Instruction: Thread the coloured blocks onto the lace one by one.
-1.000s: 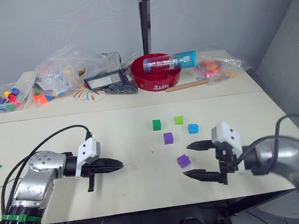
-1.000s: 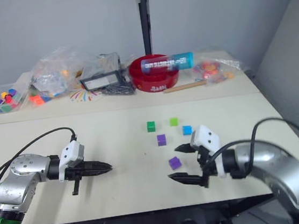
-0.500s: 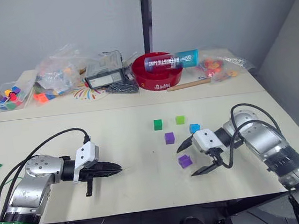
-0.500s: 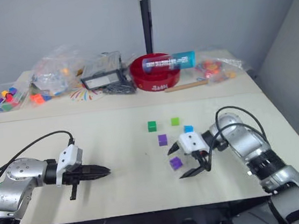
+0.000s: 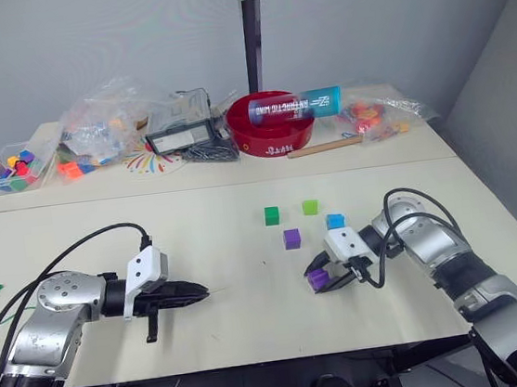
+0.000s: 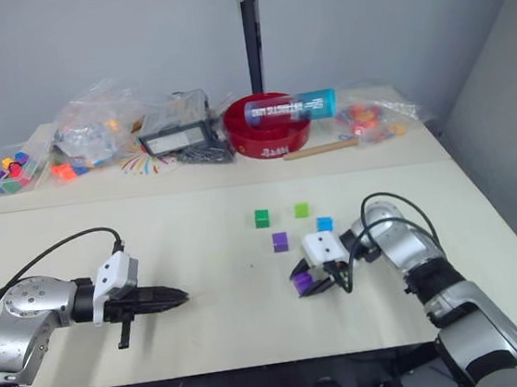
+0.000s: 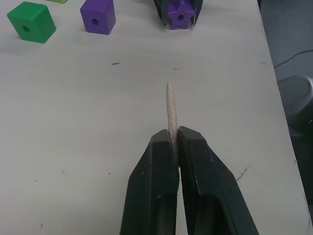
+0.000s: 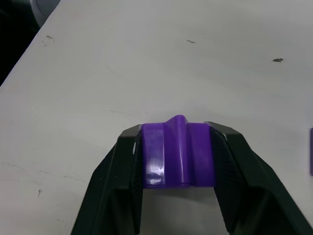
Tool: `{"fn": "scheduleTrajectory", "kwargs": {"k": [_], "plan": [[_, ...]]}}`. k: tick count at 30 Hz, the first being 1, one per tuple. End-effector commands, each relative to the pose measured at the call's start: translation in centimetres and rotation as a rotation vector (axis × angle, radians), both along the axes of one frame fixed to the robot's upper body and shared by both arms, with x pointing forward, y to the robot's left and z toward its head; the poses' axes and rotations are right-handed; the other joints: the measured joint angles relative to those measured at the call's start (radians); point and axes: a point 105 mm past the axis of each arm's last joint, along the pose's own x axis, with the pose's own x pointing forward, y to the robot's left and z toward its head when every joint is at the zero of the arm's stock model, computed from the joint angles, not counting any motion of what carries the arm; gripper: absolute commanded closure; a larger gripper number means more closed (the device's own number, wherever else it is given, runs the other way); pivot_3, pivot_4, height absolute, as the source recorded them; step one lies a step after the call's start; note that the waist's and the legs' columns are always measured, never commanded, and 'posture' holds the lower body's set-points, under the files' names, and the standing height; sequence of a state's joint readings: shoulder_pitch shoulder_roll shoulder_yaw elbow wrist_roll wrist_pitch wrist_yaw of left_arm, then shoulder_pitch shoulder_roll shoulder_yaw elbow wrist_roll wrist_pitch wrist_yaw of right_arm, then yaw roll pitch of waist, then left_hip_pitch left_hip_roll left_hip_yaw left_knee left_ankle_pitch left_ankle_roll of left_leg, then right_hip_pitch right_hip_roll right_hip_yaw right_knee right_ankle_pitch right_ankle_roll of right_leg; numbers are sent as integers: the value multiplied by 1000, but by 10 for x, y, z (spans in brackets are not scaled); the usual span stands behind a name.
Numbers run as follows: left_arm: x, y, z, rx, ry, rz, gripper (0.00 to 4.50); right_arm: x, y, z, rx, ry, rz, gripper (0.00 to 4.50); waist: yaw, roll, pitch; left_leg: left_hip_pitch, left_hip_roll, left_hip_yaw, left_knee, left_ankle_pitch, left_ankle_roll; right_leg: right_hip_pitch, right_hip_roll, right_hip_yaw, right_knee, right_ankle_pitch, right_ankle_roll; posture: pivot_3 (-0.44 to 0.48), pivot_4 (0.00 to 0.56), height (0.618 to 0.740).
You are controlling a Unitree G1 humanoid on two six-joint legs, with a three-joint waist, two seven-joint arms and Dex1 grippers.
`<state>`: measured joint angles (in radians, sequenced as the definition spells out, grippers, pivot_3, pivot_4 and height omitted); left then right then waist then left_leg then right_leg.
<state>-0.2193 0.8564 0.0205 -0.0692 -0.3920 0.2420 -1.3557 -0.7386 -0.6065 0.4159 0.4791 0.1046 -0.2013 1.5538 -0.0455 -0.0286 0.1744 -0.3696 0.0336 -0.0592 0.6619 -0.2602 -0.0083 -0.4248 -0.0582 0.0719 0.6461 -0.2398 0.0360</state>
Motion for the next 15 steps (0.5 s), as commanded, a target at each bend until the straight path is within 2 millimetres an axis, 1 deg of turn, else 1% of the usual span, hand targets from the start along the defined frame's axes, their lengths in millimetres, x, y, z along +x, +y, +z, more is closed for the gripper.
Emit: {"fn": "scheduleTrajectory", "kwargs": {"k": [1,4,5,7,8,10,15], "plan": [[1,-1,13,-2,-50,-15,4500,-6,2,17,65,20,7,3103,0,0,0,0,0,0,0,0,0,0,0,0,0,0,0,0,150,731],[1,-3,14,-5,-51,-26,4500,-14,9,25,110,60,-37,3103,2,0,0,0,0,0,0,0,0,0,0,0,1,0,0,0,150,731],[1,-5,14,-6,-50,-38,4500,-19,13,27,119,69,-62,3103,3,0,0,0,0,-1,0,0,0,0,0,0,1,0,0,0,150,731],[-1,-13,12,-6,-47,-76,4500,-28,28,26,157,109,-152,3103,4,0,0,0,0,-1,0,0,0,0,0,0,1,0,0,0,150,731],[-3,-18,11,-3,-46,-99,4500,-32,34,24,166,118,-197,3103,4,0,0,0,0,-2,0,0,0,0,0,-1,2,0,0,0,150,731],[-6,-28,10,0,-43,-142,4500,-33,41,14,154,115,-282,3103,3,0,0,0,0,-2,0,0,0,0,0,-1,2,0,0,0,150,731],[-7,-49,5,33,-37,-195,4500,-36,48,-5,124,119,-386,3103,4,0,0,-1,-1,-1,0,0,-1,0,0,0,0,0,0,0,150,731]]}}
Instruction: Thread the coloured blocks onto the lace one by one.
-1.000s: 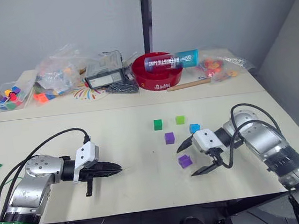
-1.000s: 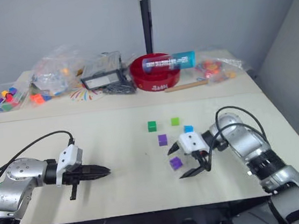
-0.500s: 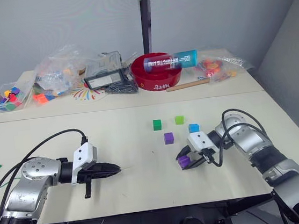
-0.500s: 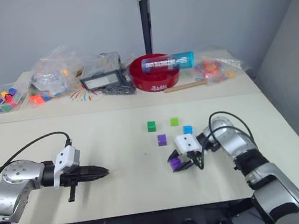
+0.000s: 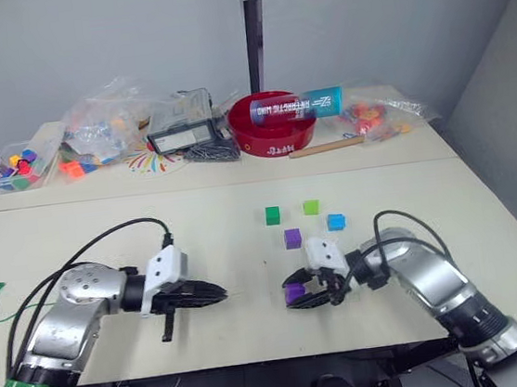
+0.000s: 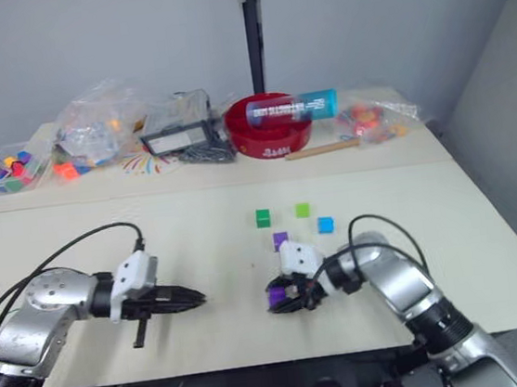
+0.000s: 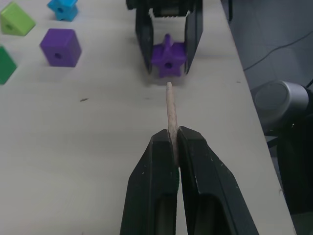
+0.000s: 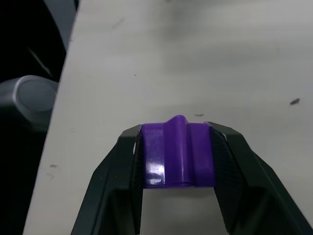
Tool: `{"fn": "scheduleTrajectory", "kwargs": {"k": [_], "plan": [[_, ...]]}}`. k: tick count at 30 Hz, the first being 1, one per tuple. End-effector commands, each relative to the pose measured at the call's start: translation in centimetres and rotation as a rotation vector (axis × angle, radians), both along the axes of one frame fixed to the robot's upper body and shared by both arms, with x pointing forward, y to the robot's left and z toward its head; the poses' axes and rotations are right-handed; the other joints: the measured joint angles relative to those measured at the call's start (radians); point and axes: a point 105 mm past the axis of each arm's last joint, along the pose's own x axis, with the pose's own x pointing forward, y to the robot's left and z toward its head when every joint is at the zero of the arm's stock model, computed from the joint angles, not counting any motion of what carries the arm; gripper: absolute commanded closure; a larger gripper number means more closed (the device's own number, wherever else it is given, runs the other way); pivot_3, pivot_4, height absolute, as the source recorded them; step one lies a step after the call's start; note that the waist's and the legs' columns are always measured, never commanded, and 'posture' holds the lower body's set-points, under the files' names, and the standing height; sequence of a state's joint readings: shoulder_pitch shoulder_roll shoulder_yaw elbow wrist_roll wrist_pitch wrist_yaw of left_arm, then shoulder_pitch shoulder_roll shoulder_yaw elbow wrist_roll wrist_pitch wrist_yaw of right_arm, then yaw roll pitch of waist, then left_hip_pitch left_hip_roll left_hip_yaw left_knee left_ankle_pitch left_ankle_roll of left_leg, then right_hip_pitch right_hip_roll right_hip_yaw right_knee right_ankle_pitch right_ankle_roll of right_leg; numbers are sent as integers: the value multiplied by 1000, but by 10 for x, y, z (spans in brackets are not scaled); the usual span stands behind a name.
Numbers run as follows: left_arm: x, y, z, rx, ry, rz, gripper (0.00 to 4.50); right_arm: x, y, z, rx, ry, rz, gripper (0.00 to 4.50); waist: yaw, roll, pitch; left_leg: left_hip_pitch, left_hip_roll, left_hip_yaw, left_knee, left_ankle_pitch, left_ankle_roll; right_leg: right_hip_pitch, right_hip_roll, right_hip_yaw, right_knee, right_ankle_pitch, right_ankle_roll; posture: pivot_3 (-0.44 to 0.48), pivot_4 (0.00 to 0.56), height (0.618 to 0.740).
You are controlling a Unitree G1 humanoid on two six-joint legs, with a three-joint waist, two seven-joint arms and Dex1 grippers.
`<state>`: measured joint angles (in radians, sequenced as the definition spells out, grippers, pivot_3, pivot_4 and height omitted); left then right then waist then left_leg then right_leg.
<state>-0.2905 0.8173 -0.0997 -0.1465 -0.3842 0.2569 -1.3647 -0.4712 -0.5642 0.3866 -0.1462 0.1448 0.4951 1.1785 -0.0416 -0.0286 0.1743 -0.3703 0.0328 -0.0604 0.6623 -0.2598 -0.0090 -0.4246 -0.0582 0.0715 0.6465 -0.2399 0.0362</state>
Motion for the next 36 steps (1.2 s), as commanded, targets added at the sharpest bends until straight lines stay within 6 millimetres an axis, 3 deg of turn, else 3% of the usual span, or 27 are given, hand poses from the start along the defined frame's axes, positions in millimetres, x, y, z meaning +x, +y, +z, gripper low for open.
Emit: {"fn": "scheduleTrajectory", "kwargs": {"k": [1,10,17,36], "plan": [[0,-13,1,46,-29,-35,4500,-2,4,-2,-16,-26,-46,3103,-1,0,0,0,0,0,0,0,0,0,0,0,0,0,0,0,150,731],[8,-26,-18,130,-65,-50,4500,-2,3,-12,-50,-41,-71,3103,-6,0,0,2,1,0,0,0,0,1,1,0,0,0,0,0,150,731],[10,-42,-11,102,-109,-67,4500,-10,7,-9,-61,-37,-18,3103,-4,-1,0,2,1,-1,0,0,0,1,1,0,0,0,0,0,150,731],[16,-50,-9,189,-191,-57,4500,-7,13,-8,-69,-33,-30,3103,-7,-1,-1,2,1,-1,0,0,0,1,1,0,0,0,0,0,150,731]]}}
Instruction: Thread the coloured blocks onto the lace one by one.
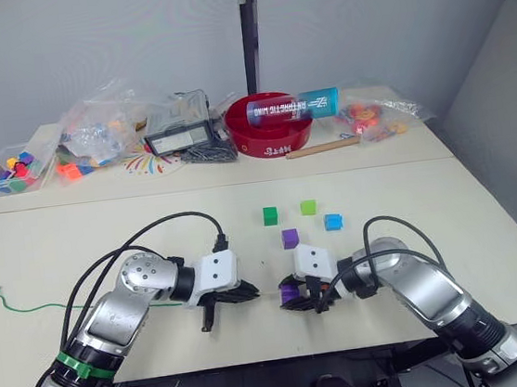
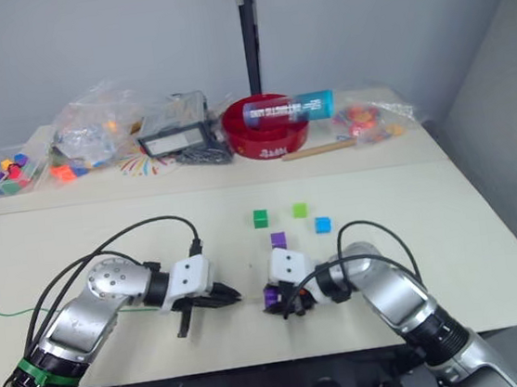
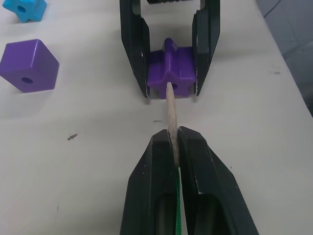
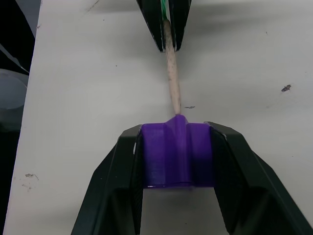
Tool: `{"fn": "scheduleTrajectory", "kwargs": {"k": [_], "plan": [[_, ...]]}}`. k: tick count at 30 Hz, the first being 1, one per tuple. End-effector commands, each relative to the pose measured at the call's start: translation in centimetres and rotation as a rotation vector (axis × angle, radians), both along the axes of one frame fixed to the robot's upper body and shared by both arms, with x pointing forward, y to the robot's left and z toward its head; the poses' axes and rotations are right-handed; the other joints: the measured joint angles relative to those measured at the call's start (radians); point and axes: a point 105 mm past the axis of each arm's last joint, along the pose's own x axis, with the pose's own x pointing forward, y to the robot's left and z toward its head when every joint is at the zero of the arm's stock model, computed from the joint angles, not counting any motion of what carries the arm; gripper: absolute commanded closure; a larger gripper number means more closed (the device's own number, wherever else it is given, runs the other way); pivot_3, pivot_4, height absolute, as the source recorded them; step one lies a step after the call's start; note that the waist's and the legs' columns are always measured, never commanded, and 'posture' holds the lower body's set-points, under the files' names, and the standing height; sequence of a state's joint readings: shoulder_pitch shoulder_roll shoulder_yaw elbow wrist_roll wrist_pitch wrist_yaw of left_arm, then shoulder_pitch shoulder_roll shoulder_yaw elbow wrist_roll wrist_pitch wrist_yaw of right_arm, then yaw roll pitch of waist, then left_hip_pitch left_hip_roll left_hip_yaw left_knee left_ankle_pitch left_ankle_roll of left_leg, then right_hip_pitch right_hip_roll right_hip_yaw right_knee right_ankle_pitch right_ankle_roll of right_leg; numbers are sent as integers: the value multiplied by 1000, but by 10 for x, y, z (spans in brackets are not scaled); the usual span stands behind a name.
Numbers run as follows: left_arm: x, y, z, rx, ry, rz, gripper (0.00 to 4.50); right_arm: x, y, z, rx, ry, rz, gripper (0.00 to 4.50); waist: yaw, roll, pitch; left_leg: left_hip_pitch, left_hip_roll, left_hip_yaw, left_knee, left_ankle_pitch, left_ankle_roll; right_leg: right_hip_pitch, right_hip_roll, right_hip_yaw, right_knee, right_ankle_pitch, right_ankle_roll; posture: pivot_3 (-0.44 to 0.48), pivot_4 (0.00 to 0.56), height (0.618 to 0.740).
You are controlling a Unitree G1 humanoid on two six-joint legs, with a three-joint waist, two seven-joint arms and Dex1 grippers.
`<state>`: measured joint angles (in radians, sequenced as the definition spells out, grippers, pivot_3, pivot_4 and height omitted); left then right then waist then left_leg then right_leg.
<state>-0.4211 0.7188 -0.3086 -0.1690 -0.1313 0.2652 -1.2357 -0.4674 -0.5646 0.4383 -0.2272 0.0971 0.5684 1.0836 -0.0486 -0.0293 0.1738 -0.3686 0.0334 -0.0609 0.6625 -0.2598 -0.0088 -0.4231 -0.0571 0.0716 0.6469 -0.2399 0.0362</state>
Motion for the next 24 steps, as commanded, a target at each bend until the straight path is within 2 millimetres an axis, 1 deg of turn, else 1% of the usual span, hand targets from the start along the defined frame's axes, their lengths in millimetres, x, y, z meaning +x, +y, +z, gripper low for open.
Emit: {"fn": "scheduleTrajectory", "kwargs": {"k": [1,5,8,13,24], "plan": [[-1,-6,8,32,-51,-23,4500,-5,5,-5,-15,19,14,3103,0,0,0,0,0,0,0,0,0,0,0,0,0,0,0,0,150,731],[-1,-6,7,77,-54,-3,4500,-5,5,-5,-18,17,12,3103,-1,0,0,0,0,0,0,0,0,0,0,0,0,0,0,0,150,731],[1,-9,11,87,-57,26,4500,-5,5,-6,-21,17,12,3103,0,0,0,0,0,0,0,0,0,0,0,0,0,0,0,0,150,731],[1,-8,11,138,-67,40,4500,-6,5,-6,-23,18,10,3103,-2,0,0,0,0,0,0,0,0,0,0,0,0,0,0,0,150,731],[0,-13,1,149,-78,24,4500,-4,7,-5,-22,13,5,3103,-2,0,0,0,0,0,0,0,0,0,0,0,0,0,0,0,150,731]]}}
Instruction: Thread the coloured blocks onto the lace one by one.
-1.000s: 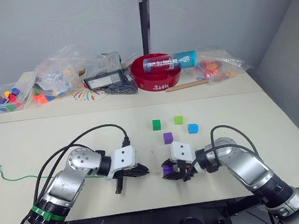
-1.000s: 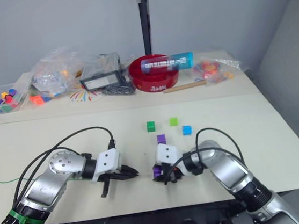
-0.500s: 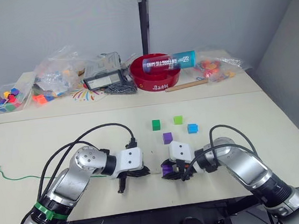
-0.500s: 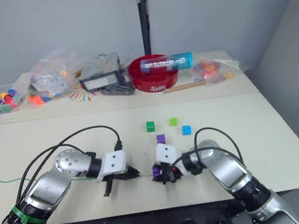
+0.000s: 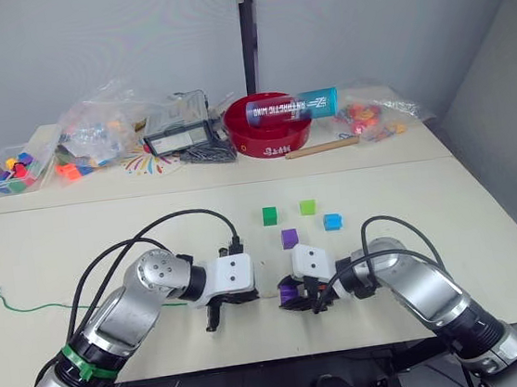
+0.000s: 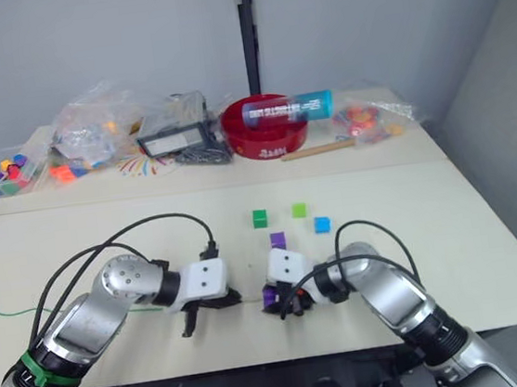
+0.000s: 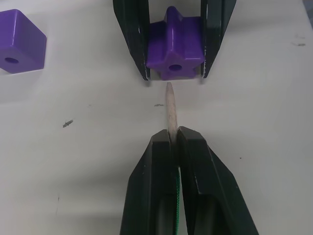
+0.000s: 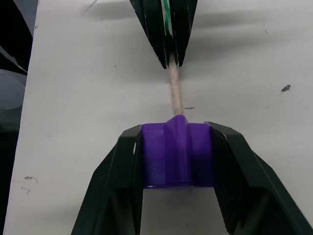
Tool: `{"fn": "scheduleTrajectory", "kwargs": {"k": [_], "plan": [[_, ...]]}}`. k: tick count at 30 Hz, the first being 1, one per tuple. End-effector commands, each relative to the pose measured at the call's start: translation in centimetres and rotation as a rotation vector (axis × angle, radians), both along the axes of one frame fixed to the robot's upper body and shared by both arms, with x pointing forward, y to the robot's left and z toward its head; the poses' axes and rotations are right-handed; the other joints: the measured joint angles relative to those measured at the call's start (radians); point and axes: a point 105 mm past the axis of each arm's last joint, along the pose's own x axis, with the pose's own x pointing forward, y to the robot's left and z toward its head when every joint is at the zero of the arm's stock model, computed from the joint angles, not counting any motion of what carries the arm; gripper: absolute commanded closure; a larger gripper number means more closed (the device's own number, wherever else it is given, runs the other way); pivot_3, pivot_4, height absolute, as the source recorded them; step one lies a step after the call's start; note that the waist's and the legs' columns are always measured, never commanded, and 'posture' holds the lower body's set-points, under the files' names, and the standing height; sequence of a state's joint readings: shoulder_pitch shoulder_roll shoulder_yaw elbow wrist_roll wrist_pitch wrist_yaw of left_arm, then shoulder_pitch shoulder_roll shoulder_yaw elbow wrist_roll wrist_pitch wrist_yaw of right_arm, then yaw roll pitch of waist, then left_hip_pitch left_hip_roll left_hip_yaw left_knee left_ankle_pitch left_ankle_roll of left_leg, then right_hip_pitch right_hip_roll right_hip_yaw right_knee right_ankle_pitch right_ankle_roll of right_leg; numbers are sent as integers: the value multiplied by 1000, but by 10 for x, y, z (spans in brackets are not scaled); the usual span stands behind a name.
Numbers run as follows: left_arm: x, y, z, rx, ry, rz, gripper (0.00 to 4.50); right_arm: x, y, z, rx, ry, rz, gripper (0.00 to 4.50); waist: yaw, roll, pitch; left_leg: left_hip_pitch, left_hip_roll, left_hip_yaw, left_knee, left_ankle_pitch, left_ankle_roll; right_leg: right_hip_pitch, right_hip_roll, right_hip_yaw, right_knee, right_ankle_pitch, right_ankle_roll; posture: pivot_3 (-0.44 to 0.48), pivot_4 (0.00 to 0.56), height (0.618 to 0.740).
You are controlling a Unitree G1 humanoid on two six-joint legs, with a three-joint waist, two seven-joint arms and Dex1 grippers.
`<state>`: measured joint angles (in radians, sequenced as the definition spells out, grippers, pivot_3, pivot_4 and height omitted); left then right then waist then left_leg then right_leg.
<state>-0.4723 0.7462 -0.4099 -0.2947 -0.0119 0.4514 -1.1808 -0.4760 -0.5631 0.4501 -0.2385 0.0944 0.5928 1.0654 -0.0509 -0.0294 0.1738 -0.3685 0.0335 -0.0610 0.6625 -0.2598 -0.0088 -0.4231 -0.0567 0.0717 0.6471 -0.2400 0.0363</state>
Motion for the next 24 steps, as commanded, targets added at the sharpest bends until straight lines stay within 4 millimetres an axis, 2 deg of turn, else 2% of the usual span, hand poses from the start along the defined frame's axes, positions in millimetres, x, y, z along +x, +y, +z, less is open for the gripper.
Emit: {"fn": "scheduleTrajectory", "kwargs": {"k": [1,7,11,15,24], "plan": [[0,-5,4,-11,-41,-24,4500,-4,5,-6,-14,17,15,3103,0,0,0,0,0,0,0,0,0,0,0,0,0,0,0,0,150,731],[5,-15,2,-37,-63,-36,4500,-5,6,-7,-15,20,14,3103,4,0,0,0,0,0,0,0,0,1,0,0,0,0,0,0,150,731],[10,-22,12,-65,-88,-35,4500,-5,6,-8,-16,21,11,3103,4,0,0,0,0,0,1,0,0,1,0,0,0,0,0,0,150,731],[7,-30,25,-105,-81,-57,4500,-5,6,-9,-16,23,6,3103,-1,0,0,0,0,0,1,0,0,1,0,0,1,0,0,0,150,731],[2,-35,33,-121,-57,-76,4500,-2,7,-9,-13,18,-3,3103,0,0,0,0,0,-1,2,0,0,0,0,0,1,0,0,0,150,731]]}}
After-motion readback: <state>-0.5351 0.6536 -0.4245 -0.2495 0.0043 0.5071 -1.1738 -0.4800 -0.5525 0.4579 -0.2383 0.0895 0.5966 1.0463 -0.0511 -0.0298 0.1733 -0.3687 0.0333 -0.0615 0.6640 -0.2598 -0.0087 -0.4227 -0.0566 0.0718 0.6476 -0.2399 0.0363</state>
